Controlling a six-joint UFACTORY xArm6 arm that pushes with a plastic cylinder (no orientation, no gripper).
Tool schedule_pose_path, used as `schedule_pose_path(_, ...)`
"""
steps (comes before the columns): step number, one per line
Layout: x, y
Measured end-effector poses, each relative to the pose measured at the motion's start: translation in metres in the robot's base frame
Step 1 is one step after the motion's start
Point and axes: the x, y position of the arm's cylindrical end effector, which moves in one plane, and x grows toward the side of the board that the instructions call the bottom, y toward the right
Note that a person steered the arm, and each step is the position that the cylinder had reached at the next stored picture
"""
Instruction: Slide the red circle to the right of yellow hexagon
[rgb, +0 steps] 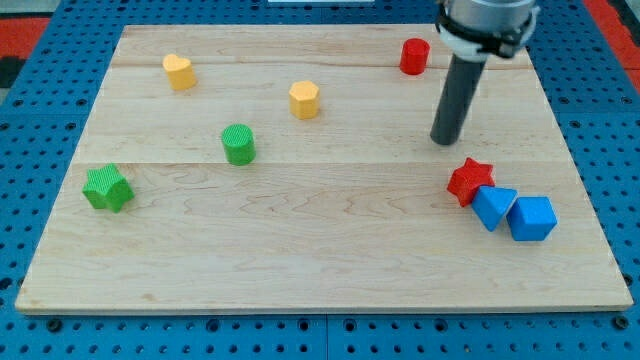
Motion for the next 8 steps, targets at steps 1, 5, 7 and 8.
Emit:
schedule_pose_path(1,-0.044,0.001)
schedule_pose_path(5,-0.161,-0.011)
schedule_pose_path(7,-0.194,-0.017)
schedule_pose_path(8,-0.198,-0.046)
